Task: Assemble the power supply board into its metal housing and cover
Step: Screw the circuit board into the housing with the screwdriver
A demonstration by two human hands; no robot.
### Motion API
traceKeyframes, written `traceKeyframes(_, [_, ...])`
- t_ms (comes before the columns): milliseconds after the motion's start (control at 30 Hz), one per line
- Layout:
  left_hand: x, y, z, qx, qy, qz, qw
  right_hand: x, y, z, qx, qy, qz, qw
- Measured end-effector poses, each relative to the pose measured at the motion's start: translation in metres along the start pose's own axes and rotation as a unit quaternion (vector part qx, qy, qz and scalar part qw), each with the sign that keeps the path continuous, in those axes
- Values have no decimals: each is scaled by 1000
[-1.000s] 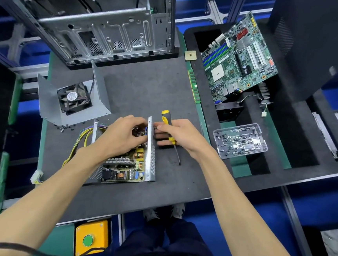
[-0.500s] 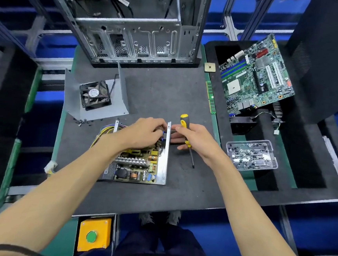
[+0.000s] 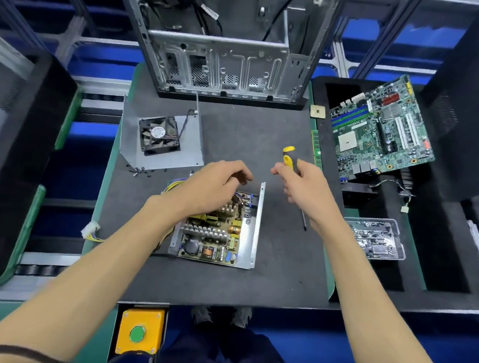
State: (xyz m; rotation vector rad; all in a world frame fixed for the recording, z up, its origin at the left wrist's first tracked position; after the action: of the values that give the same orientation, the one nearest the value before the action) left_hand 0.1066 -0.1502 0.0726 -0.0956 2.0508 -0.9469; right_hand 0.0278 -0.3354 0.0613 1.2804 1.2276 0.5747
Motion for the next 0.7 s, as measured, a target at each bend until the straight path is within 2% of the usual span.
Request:
traceKeyframes(233, [-36,25,-25,-27,-104,-86,990,30,69,1,-60,25,159,985])
traceKeyframes(333, [-57,45,-33,-62,-177,-98,977,45,88,1,-77,14,190,979])
traceKeyframes(400, [-71,65,-37,-104,-220,-97,965,53,94,3,-93,20,164,982])
traceKeyframes(567, [-79,121,-48,-217,-242,-53,944,81,93,7,-53,42,189,980])
traceKeyframes(700, [-60,141,-53,-251,-225,-5,941,103,83,10,-23,42,187,981])
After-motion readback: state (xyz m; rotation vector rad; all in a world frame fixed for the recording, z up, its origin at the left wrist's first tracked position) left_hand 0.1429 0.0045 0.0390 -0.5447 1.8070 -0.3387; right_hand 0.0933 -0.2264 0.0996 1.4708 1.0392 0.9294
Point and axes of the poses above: each hand's wrist, its own z-axis towards the middle knuckle, its own x-axis out of the palm, y = z × x, the point moved 2 cm from there along z, towards the middle knuckle, and after that the axes turned 11 degrees about -x, right-handed, at the moved point
